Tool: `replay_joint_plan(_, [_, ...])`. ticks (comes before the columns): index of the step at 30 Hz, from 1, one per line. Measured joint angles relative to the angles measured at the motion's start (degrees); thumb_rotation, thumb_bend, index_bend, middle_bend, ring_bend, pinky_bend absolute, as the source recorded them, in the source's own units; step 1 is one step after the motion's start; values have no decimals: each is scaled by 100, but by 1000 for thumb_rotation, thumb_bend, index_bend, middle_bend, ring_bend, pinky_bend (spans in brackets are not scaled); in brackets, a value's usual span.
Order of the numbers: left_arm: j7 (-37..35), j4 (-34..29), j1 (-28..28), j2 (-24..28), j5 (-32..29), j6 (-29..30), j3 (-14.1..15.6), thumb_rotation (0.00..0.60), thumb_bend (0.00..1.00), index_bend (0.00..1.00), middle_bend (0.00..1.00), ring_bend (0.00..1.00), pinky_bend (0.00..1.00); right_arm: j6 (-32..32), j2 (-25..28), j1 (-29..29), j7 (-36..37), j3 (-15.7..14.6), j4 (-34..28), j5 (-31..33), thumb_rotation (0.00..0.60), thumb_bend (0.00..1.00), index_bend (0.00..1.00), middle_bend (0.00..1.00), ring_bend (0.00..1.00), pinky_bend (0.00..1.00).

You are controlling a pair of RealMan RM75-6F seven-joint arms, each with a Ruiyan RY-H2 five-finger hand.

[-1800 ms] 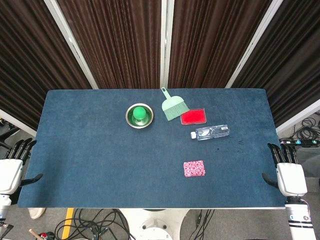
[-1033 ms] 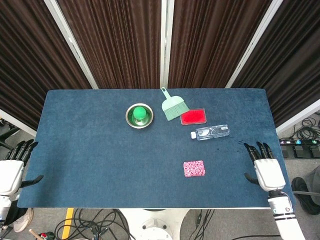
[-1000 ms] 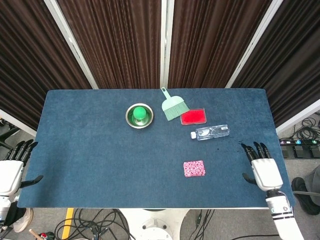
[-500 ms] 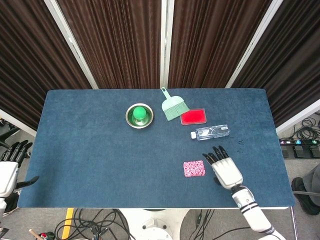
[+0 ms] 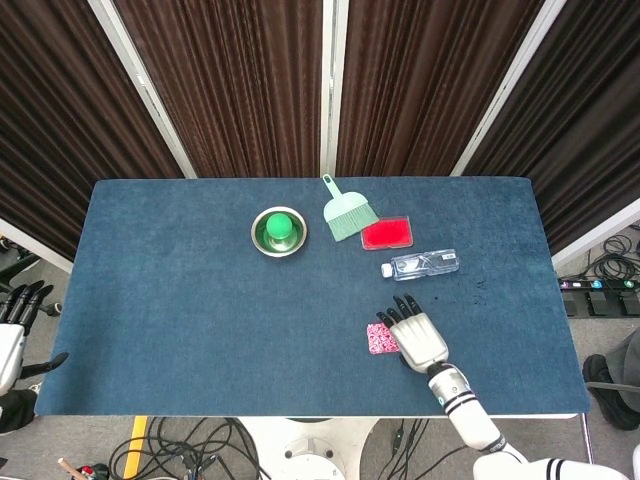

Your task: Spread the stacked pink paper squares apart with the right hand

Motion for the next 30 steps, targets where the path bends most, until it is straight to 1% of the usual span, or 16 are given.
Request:
replay_joint_plan(7, [-106, 103, 24, -9, -2, 10, 2, 600, 0, 88, 69, 43, 179, 22, -178, 149, -108, -42, 175, 298, 600, 106, 203, 218, 0, 0])
replay_joint_plan(11, [-138, 127, 31, -9, -6, 14, -3, 600, 0, 88, 69, 43, 179, 72, -224, 201, -80, -79, 212, 313, 600, 105, 232, 225, 0, 0])
replay_joint_plan(19, [-205, 152, 23, 5, 30, -41, 31, 600, 0, 88, 69, 43, 176, 89, -282, 320, -31, -109, 312, 418, 600, 106, 253, 248, 5, 0])
replay_joint_plan(30, [-279, 212, 36, 3, 29, -42, 33, 600, 0, 88, 69, 43, 176, 156, -424, 442, -18, -151, 442, 493, 600, 111, 311, 298, 36, 0])
